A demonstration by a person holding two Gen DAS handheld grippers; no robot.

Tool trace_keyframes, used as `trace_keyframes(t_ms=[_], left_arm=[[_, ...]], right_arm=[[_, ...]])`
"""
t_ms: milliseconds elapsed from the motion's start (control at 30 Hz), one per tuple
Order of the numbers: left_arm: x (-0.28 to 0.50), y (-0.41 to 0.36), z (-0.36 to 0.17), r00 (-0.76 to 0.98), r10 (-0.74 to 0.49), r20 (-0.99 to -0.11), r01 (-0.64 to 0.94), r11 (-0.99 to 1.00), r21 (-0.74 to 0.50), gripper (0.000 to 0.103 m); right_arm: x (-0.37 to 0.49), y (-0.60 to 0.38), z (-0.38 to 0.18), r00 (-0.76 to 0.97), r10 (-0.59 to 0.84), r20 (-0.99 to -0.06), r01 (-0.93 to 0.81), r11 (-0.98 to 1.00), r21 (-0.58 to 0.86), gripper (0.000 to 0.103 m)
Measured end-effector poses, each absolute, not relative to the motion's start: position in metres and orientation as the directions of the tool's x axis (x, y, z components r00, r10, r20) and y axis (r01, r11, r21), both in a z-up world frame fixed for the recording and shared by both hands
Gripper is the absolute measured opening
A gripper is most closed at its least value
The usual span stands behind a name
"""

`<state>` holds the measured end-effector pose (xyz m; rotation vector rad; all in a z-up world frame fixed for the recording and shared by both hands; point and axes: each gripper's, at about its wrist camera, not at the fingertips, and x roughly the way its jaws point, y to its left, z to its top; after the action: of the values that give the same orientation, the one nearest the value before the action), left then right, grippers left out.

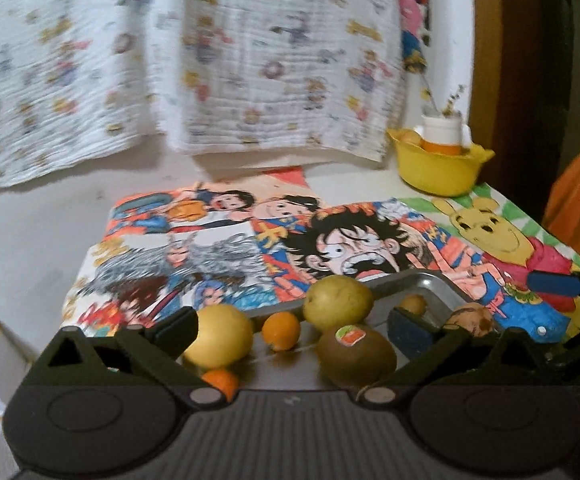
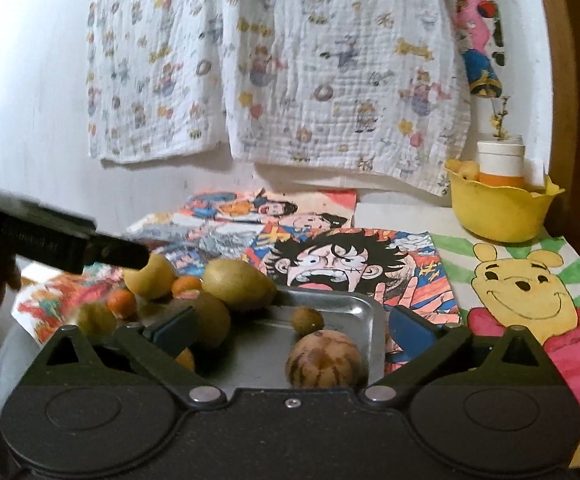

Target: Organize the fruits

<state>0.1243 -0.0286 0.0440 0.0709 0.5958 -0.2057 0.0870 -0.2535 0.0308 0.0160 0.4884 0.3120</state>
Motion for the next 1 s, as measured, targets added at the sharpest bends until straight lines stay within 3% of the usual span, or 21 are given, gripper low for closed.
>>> trace_keyframes(t_ms=[267,633,1000], left_arm=[[0.078,-0.019,0.042,0.847,-0.085,-0.525,0.121,0.992,0.034,0.103],[0.021,-0.013,0.028,0.853,-0.073,-0.517,0.063,0.997,-0.036,0.103],[-0.003,-0.003,0.015,0.823,-0.054,-0.566,0.023,0.998,-0.062,0.103]], right_arm=[[0.055,-0.254,0.039,0.850,0.308,-0.428,-0.283,0.951,0.122,0.102],[0.014,-0.247,0.041,0.854,0.293,-0.430,-0.264,0.956,0.126,0.102],[-0.008,-0.236,0.041,0.844,0.278,-0.459,-0.248,0.961,0.127,0.102]])
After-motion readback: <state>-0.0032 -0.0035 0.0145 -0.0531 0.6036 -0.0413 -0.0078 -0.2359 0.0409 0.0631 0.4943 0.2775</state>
